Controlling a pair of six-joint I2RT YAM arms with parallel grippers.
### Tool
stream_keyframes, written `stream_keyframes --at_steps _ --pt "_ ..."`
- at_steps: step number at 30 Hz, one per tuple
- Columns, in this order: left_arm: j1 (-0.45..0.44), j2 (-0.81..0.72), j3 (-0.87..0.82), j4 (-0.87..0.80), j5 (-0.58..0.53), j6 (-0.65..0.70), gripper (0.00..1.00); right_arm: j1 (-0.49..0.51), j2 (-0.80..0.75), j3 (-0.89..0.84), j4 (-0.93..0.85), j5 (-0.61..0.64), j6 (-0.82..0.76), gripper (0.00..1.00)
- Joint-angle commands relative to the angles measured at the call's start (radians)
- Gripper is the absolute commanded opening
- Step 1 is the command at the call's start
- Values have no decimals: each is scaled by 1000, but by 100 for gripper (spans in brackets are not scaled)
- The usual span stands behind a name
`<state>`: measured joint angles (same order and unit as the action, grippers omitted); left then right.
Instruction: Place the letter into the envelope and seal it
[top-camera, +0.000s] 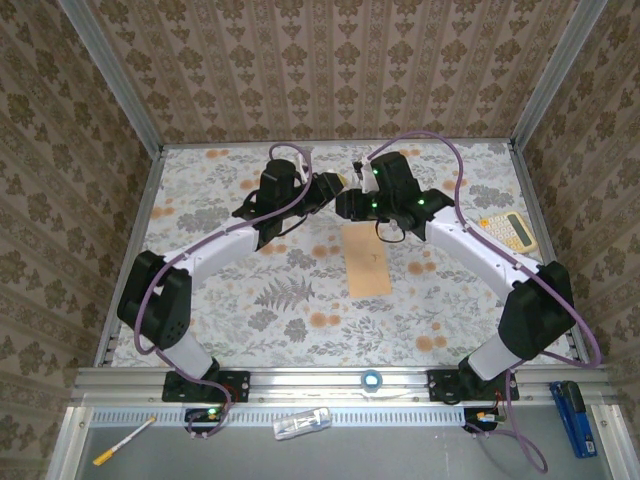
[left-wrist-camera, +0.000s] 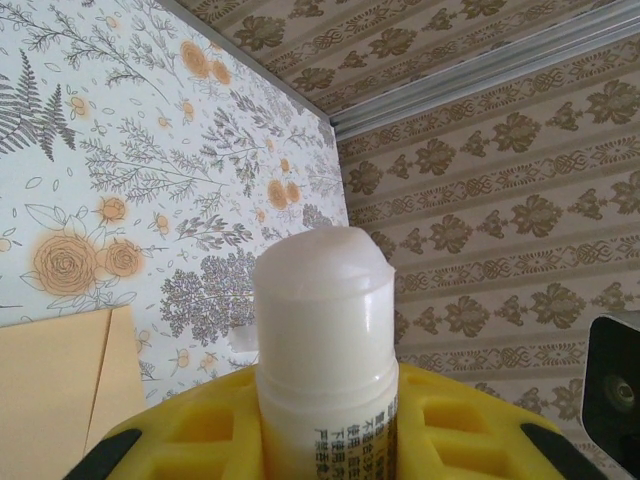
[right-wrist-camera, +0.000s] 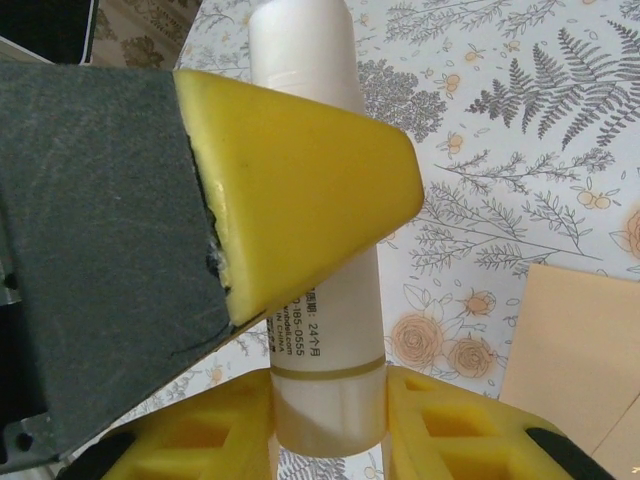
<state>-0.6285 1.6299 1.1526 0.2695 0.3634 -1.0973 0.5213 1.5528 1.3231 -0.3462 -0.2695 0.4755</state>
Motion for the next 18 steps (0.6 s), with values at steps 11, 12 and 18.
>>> stream_keyframes --at_steps 11,12,18 --pt "16 -64 40 64 133 20 0 -288 -55 -96 227 -716 233 52" --pt "23 -65 38 66 147 25 0 -313 -59 -119 295 -771 273 54" --pt "59 -43 24 239 272 7 1 -356 -59 -140 347 -923 296 61"
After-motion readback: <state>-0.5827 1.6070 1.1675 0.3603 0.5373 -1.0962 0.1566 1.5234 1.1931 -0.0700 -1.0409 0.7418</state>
